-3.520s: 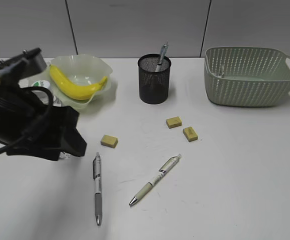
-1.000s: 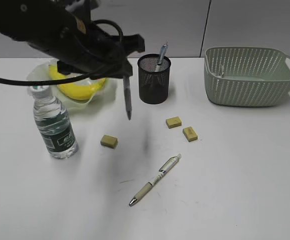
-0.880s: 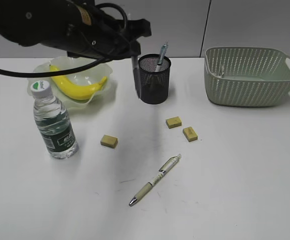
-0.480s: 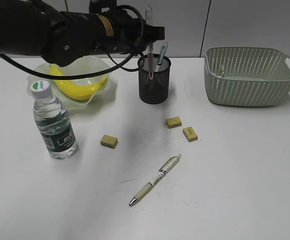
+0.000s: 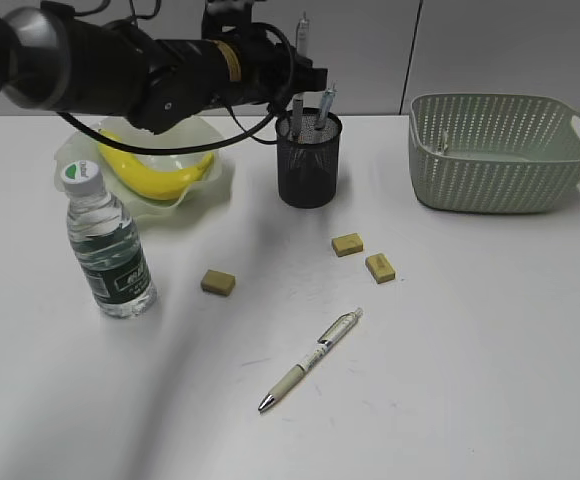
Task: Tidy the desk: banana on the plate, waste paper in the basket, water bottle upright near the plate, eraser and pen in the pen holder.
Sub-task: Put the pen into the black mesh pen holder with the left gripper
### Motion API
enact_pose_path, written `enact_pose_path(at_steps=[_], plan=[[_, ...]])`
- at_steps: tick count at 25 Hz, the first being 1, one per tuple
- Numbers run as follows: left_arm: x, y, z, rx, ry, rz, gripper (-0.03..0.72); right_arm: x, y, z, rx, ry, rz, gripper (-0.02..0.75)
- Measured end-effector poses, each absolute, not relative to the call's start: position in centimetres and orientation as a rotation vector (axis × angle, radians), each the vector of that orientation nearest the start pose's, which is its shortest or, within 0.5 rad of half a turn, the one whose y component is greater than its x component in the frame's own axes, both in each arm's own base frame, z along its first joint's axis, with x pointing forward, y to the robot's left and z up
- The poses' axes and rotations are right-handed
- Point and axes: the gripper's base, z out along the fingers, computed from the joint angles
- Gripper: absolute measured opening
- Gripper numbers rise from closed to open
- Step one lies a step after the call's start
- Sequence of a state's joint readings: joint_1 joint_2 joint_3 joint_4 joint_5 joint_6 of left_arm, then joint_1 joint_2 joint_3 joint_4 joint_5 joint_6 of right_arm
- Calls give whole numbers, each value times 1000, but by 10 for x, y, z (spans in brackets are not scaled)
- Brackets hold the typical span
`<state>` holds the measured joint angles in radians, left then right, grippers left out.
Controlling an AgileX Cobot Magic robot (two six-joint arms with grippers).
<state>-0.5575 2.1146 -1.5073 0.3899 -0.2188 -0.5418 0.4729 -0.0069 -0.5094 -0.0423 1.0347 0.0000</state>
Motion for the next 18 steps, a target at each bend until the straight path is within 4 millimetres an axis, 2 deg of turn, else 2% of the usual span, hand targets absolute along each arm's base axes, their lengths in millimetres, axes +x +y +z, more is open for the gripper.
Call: enact_pose_path(at_steps=[8,12,14,18], plan=[[424,-270,175,434,1874,-600,104,-4,-6,282,-469,1955,253,420],[425,-269,167,436,1899,-590,106,-4,-6,282,-469,1955,253,420],[425,-269,167,433,1897,-591,141,-4,-6,282,-469,1955,253,420],[425,-271,169,436,1887,-597,318,-4,-6,282,-469,1955,253,420]])
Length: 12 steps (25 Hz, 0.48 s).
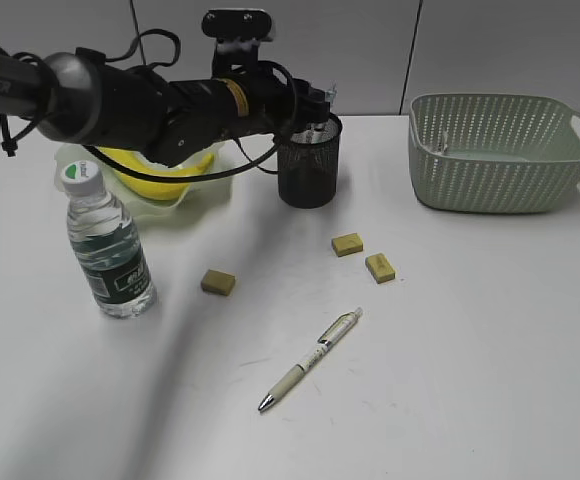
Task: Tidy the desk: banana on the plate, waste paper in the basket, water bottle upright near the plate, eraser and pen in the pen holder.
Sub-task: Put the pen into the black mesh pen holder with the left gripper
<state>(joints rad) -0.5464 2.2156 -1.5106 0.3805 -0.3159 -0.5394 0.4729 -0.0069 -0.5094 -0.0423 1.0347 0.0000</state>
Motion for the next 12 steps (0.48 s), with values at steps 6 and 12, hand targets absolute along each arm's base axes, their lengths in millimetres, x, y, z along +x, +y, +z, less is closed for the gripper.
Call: enact_pose_path(at_steps=[6,12], plan=[[419,-273,194,438,1847,-607,405,-4,-6,282,-469,1955,253,420],[406,-260,250,412,1862,-540,410,-4,-6,282,-469,1955,253,420]])
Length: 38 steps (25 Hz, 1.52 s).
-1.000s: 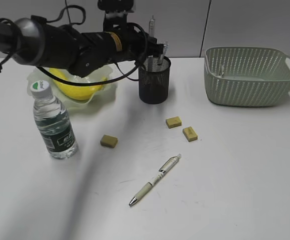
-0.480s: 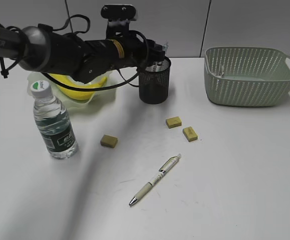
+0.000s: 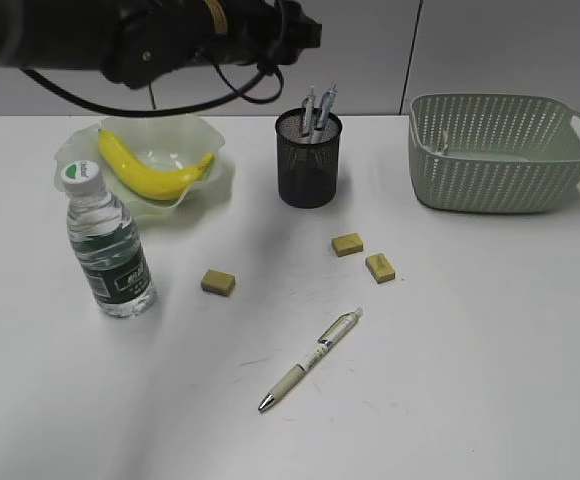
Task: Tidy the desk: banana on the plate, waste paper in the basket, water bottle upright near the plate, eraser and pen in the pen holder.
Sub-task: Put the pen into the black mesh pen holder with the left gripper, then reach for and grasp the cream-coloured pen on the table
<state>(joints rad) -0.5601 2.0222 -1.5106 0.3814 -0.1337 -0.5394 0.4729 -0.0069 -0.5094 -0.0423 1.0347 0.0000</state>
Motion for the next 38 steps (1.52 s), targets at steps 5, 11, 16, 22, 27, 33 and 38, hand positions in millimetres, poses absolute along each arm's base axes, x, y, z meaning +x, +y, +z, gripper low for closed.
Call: enact_pose_path(at_steps=[5,11,16,22,27,33,38], plan=[[377,-248,304,384,1938,-458,407,-4,-6,282,-469,1955,253,420],[325,-229,358,405,2062,-321,370,-4,-6,282,-469,1955,253,420],[280,-228,372,557,2200,-173,363,-4,-6,282,-469,1955,253,420],[237,-220,369,671,2352,-51,363,-4,-6,282,-469,1955,253,420],[198,-197,358,718,2413,-101,363,-4,-6,282,-469,1955,253,420],[149,-148,341,704,2445,-201,363,-4,-6,282,-469,1955,253,420],[108,-103,327,678,2397,-264,363,-4,-6,282,-469,1955,253,420]])
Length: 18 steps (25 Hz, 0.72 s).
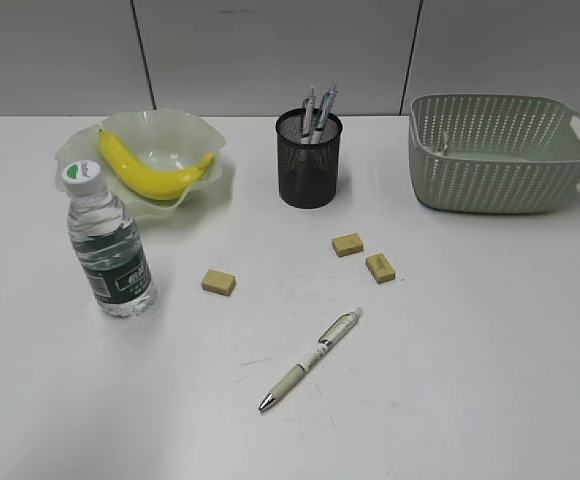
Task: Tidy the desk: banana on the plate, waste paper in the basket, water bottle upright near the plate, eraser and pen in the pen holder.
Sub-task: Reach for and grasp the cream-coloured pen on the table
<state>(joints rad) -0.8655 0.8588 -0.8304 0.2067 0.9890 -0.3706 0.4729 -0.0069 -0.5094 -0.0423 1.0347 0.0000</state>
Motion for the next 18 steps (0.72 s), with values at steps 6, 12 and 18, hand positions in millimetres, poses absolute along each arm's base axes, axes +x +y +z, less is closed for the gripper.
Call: enact_pose_path(at_steps=[6,12,18], plan=[[66,-54,304,631,2261,-367,363,0,-4,282,-476,1979,249,420],[40,-24,301,564,2073,-480,363,13,3,284,-499,2060,232,420],[32,-13,303,536,1990,-515,363,43,20,308,-574,2050,210,420]])
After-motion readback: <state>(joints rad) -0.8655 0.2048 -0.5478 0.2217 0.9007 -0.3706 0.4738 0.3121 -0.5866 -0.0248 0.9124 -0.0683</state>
